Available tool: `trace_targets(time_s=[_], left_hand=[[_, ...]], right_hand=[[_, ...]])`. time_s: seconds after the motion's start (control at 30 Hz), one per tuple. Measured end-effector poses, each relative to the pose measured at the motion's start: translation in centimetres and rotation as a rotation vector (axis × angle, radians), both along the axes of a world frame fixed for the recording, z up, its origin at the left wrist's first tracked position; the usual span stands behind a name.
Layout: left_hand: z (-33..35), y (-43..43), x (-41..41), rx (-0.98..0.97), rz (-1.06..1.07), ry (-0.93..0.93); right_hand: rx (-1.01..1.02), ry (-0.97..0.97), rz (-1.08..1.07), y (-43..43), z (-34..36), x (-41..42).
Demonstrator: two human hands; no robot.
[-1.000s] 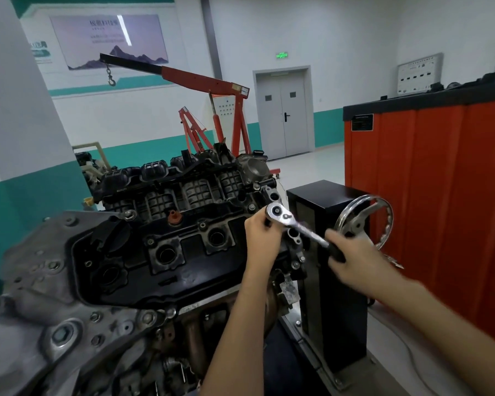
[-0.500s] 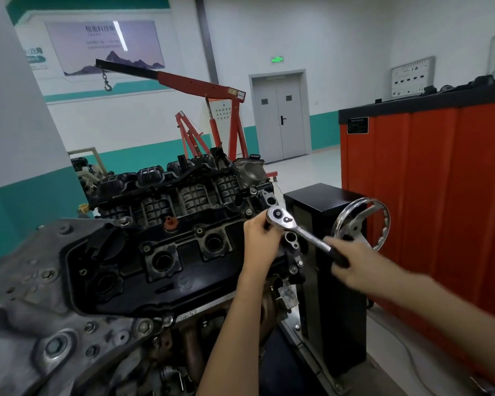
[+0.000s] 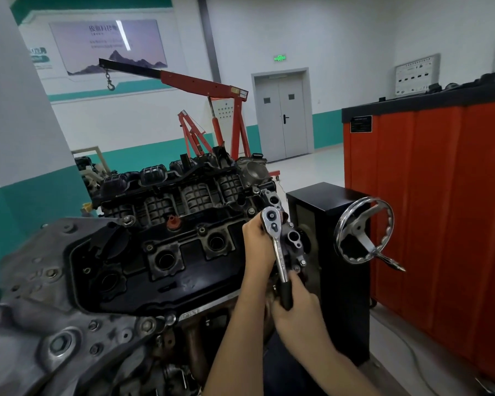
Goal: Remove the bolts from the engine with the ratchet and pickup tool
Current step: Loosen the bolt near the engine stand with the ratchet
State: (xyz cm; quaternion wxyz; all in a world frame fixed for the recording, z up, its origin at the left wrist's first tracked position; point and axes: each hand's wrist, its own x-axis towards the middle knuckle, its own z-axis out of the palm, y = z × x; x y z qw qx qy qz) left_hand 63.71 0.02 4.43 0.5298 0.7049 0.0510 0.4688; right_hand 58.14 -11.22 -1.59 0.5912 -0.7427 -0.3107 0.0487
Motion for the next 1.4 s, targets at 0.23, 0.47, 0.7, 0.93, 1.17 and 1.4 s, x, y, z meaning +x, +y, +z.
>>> trace_targets(time_s=[0.23, 0.47, 0.7, 0.93, 1.17, 1.4], left_hand=[[0.5, -0.2, -0.6, 0.093, -0.036, 0.055], [0.2, -0.5, -0.6, 0.042, 0.034, 0.015], [0.0, -0.2, -0.1, 0.036, 0.039, -0.004], [0.3, -0.2, -0.5, 0.112, -0.010, 0.057], [-0.1, -0.1, -0.2, 0.004, 0.050, 0.005], [-0.2, 0.2, 0.4, -0.027, 0.048, -0.005]], right_hand=[[-0.537, -0.482, 0.075, -7.9, 6.1, 10.0], [-0.553, -0.670, -0.106, -7.2, 5.7, 10.3], [0.050, 0.026, 0.002, 0.0, -0.1, -0.1], [-0.401, -0.368, 0.109, -7.3, 4.7, 8.5], [-0.607, -0.740, -0.128, -7.1, 7.5, 10.9], [0.052, 0.011, 0.019, -0.1, 0.5, -0.4]])
